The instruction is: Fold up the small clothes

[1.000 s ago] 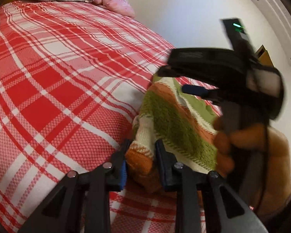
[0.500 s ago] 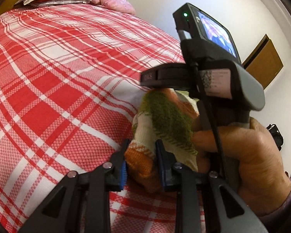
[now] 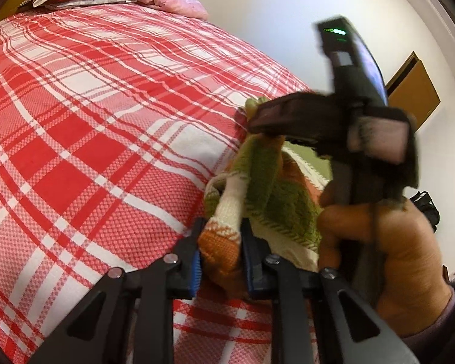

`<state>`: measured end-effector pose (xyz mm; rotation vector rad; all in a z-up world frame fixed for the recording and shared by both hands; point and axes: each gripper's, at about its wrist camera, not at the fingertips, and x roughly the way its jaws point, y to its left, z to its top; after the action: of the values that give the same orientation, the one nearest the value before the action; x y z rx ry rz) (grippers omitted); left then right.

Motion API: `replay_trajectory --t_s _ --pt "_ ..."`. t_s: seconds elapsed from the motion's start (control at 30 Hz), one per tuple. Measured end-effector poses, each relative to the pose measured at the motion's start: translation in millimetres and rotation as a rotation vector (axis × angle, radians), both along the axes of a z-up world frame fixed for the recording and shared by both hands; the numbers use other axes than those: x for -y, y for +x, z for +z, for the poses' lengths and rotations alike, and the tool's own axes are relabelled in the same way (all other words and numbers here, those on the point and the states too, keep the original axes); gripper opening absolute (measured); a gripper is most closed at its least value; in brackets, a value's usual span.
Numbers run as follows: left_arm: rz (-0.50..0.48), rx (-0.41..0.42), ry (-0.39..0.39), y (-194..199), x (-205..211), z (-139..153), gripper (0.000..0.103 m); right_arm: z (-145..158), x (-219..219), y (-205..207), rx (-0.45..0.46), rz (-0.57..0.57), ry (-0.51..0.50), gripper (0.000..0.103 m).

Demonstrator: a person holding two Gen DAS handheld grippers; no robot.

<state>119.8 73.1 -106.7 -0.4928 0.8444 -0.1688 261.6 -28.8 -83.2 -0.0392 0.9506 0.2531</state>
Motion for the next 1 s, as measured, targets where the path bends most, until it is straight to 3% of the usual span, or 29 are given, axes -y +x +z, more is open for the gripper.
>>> replay_trajectory --t_s 0.13,0.27,0.5,0.77,1.0 --pt "-0.017 0.016 0.038 -3.8 7.2 8.1 0.021 5.6 30.2 -5.1 -0.031 -0.044 0.203 0.011" --pt "-0.057 0.095 0.111 -14.5 22.1 25.2 0.021 13.1 48.0 -14.6 -0.026 -0.072 0.303 0.011" --pt "-0.142 0.159 0.113 -24.8 41.3 40.9 0.021 24.3 80.8 -27.5 -0.011 -0.099 0.348 0.011" --pt "-0.225 0.192 0.183 -31.0 73.4 50.2 0.021 27.5 122.1 -42.6 0.005 -0.148 0.375 0.011" --pt "-0.309 0.213 0.213 -43.0 101.6 54.8 0.021 35.6 158.4 -69.6 0.046 -0.173 0.326 0.011"
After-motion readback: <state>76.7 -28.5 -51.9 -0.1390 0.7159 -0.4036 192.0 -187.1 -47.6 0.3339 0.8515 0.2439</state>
